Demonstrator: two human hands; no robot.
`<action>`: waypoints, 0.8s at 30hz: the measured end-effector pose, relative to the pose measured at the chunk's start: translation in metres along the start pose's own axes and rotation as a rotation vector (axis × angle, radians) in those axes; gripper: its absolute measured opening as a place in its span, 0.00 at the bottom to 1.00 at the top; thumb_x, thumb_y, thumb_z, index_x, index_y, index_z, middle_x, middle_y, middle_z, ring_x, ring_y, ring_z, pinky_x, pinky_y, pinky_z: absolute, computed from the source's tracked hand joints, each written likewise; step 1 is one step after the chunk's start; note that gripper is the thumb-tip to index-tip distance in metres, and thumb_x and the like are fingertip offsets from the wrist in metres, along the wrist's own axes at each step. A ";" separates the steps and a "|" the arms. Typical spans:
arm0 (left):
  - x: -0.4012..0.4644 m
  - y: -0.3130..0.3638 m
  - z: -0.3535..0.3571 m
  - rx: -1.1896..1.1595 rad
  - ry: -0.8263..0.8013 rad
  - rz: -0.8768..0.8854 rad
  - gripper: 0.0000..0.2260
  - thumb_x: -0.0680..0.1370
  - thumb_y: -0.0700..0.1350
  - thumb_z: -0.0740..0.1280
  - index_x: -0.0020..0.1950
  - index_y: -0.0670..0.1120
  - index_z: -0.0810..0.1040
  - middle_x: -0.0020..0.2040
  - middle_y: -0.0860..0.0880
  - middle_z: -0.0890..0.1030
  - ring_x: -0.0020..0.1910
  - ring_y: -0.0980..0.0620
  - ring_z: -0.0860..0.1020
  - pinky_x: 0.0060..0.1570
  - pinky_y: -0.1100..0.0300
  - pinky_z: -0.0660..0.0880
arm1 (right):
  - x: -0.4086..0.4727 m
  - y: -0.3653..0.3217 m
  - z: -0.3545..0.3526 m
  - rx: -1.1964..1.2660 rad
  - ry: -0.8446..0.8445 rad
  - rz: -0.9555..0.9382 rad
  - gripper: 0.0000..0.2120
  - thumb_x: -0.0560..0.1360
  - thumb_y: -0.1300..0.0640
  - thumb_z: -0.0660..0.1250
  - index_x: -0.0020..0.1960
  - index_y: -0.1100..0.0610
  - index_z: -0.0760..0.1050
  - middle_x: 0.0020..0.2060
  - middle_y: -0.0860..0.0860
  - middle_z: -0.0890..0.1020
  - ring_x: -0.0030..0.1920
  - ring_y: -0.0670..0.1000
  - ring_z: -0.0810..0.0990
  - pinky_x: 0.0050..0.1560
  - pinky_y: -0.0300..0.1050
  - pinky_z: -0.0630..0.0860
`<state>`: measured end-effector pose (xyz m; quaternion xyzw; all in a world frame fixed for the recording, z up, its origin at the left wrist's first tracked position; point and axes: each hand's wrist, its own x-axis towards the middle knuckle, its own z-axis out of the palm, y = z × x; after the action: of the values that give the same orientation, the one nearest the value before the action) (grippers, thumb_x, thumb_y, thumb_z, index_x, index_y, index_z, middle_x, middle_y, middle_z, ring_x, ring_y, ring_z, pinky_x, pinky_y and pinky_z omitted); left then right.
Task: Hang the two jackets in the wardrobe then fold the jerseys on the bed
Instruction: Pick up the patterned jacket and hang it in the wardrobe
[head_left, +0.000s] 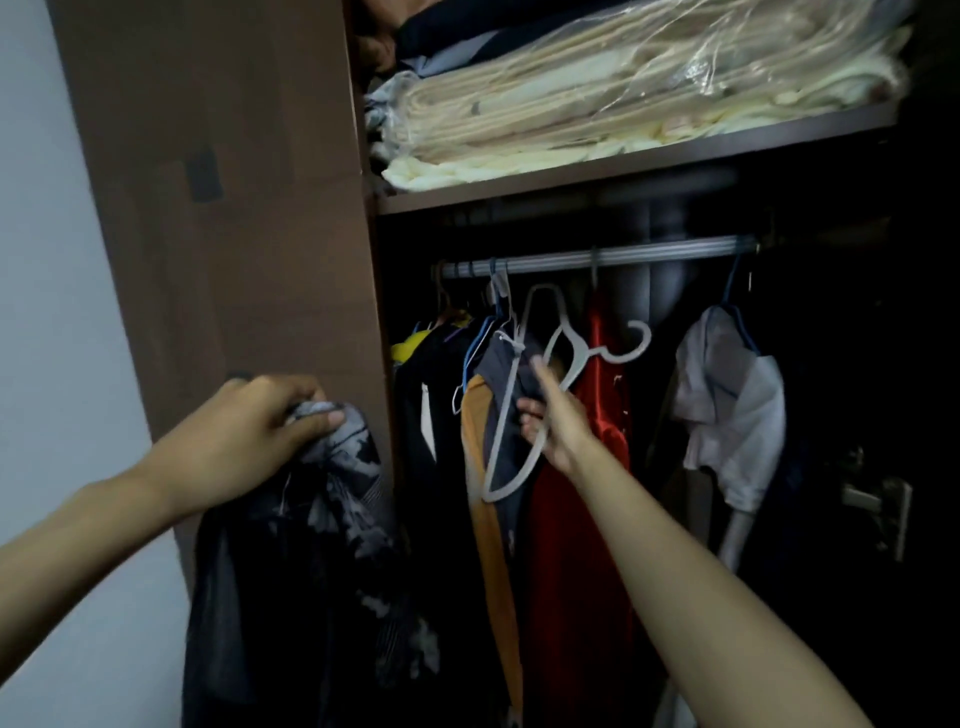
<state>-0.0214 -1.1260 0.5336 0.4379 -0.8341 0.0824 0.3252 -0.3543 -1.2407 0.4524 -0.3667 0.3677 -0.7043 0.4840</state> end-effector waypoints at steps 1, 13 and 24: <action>-0.002 -0.002 -0.002 0.022 -0.004 -0.003 0.13 0.79 0.54 0.68 0.39 0.48 0.77 0.33 0.51 0.80 0.37 0.58 0.79 0.42 0.61 0.73 | -0.008 -0.001 -0.005 0.037 -0.009 0.041 0.24 0.76 0.36 0.69 0.65 0.49 0.76 0.41 0.54 0.81 0.21 0.44 0.66 0.21 0.36 0.65; -0.034 -0.049 -0.051 0.343 -0.084 -0.107 0.15 0.82 0.59 0.61 0.47 0.48 0.73 0.50 0.40 0.81 0.53 0.35 0.79 0.46 0.49 0.73 | -0.192 0.042 -0.010 -0.122 -0.362 0.099 0.17 0.82 0.50 0.62 0.70 0.47 0.76 0.42 0.50 0.80 0.24 0.43 0.59 0.25 0.38 0.49; -0.064 -0.042 -0.099 -0.425 -0.209 -0.260 0.06 0.80 0.41 0.70 0.45 0.40 0.79 0.38 0.46 0.80 0.37 0.49 0.77 0.34 0.65 0.75 | -0.312 0.025 0.057 -0.661 -0.675 -0.007 0.14 0.82 0.44 0.63 0.62 0.43 0.83 0.33 0.55 0.65 0.28 0.48 0.58 0.30 0.46 0.52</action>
<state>0.0847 -1.0662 0.5651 0.4693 -0.7986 -0.1825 0.3297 -0.2125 -0.9591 0.4064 -0.7108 0.3932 -0.3925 0.4314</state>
